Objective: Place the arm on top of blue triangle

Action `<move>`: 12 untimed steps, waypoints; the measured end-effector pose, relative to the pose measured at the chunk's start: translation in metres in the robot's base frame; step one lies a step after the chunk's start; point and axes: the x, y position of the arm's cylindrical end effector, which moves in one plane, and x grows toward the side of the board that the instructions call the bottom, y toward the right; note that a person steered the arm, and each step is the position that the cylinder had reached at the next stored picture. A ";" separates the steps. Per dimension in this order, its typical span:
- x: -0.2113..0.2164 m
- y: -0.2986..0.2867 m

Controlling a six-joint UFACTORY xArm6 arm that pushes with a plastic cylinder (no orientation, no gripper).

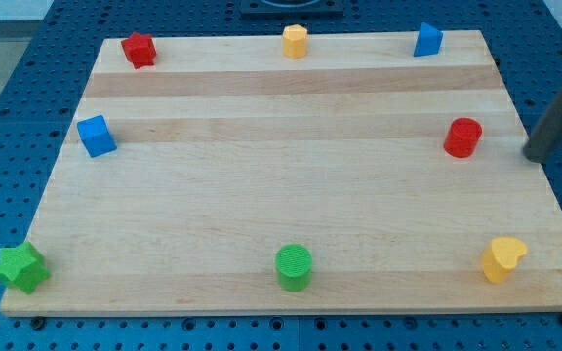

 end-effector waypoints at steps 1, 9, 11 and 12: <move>-0.009 -0.053; -0.057 0.031; -0.061 0.031; -0.100 0.067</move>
